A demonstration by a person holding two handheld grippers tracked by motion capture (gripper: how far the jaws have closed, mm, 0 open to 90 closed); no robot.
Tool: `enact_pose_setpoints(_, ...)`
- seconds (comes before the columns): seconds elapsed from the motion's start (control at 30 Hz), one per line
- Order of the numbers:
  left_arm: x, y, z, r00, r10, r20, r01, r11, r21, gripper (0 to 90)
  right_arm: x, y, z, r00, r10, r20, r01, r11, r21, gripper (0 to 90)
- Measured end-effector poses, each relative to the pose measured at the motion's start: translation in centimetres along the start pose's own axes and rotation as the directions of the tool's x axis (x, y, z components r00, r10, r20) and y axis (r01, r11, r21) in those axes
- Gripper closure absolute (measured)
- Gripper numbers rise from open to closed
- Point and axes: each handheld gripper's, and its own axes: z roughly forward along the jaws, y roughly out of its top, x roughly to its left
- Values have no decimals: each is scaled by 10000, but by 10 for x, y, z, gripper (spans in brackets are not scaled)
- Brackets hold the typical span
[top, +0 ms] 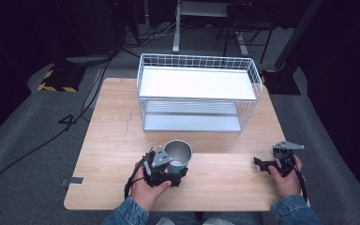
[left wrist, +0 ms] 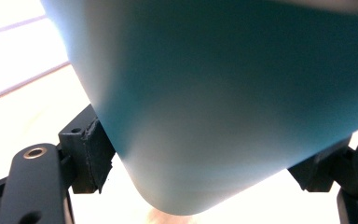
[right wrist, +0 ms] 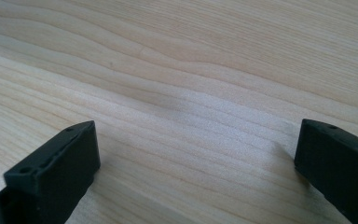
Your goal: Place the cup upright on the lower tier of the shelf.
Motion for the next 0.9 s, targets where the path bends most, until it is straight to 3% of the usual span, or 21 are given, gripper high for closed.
enact_pose_setpoints(0.63,29,36,19,9993,-260,-268,254,9994,-237,213,0,0,0,10000,27,31,-27,10000,3,2)
enact_pose_setpoints(0.9,44,50,34,9977,-288,-606,267,9990,-347,213,0,0,0,10000,17,26,-17,10000,2,2)
